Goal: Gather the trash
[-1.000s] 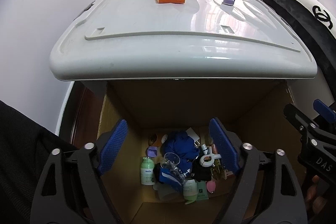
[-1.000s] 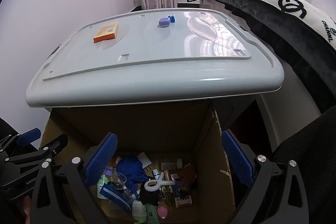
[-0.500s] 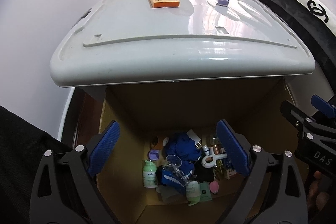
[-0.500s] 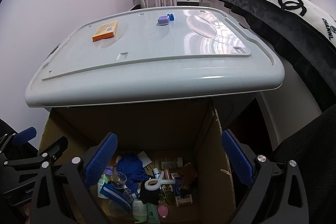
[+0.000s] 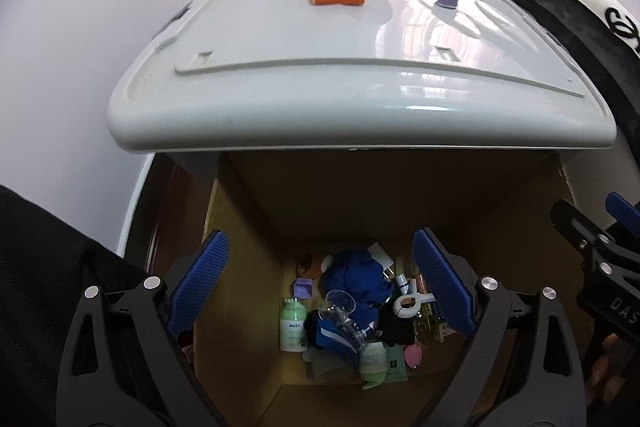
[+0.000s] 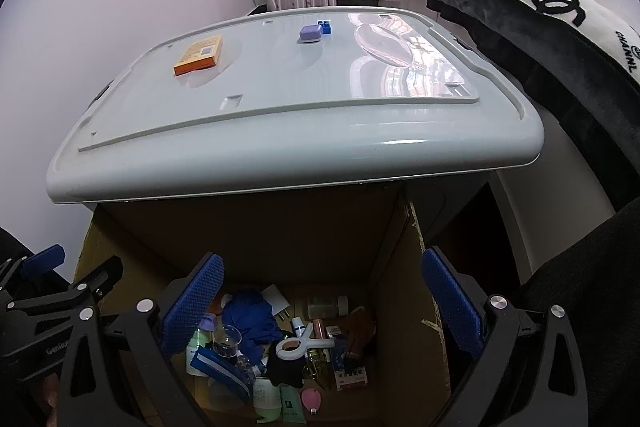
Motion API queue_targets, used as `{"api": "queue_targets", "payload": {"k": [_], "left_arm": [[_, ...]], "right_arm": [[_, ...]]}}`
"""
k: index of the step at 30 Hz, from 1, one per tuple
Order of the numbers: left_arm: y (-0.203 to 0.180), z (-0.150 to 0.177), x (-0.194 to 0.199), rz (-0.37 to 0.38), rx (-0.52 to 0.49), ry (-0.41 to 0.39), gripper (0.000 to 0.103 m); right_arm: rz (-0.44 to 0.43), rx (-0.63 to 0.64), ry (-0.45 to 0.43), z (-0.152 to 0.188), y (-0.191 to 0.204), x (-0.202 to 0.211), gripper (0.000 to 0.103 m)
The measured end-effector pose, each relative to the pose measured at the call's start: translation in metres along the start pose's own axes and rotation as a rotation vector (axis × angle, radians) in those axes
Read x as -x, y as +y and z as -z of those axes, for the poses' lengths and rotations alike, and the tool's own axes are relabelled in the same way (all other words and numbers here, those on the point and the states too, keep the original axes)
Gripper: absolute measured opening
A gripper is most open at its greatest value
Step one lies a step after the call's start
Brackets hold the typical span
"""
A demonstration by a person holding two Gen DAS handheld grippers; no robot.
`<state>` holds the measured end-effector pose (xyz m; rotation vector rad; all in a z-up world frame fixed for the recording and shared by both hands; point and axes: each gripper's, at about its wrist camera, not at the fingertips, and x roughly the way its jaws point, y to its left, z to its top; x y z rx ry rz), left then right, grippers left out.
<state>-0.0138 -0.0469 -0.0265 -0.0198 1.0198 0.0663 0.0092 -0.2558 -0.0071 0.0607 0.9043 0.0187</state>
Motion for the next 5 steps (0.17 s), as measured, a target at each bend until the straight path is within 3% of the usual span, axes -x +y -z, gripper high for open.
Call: {"api": "queue_targets", "payload": {"k": [5], "left_arm": [[0.0052,0.0004,-0.0071,0.007,0.032,0.038,0.091]], "right_arm": [[0.000,0.000,0.000,-0.0001,0.0001,-0.0001,0.098]]}}
